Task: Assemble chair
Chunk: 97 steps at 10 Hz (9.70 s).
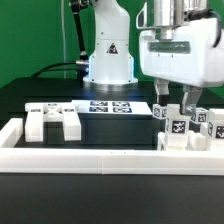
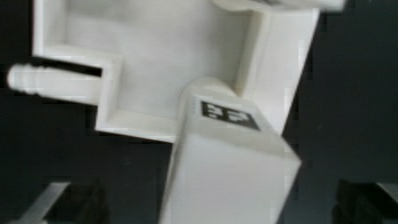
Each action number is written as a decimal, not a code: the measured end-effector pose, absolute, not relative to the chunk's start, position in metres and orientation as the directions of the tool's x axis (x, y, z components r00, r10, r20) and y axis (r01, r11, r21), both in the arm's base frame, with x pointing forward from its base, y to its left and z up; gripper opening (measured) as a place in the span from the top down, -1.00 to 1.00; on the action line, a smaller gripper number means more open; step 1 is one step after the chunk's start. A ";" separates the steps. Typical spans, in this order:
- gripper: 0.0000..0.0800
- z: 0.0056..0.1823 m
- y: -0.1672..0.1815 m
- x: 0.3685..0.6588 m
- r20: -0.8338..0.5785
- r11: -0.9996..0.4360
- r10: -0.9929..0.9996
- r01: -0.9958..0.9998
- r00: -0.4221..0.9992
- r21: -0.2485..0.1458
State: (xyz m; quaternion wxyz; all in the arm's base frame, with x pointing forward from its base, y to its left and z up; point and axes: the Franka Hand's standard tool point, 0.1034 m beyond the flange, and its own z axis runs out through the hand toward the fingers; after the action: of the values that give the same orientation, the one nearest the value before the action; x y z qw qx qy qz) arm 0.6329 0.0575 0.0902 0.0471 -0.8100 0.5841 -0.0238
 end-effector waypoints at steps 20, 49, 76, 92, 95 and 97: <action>0.28 0.085 0.052 0.634 0.085 -0.914 -0.406 -0.402 0.910 -0.060; -0.62 0.082 0.067 0.633 0.061 -0.792 -0.610 -0.604 0.790 -0.093; 0.27 0.081 0.062 0.632 0.015 -0.335 -0.942 -0.937 0.335 -0.097; -0.62 0.080 0.057 0.633 0.098 -0.998 -0.058 -0.060 0.993 0.009; -0.59 0.080 0.054 0.633 0.092 -0.990 0.135 0.131 0.987 0.044; -0.13 0.080 0.054 0.633 0.093 -0.994 0.102 0.099 0.990 0.041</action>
Offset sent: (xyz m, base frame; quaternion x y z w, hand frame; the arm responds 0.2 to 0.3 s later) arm 0.0021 0.0000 -0.0011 0.0111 0.0031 -0.2302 0.9731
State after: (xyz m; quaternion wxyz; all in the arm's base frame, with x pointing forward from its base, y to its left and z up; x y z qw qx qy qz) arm 0.6328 0.0544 0.0800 -0.0180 -0.9974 -0.0505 -0.0475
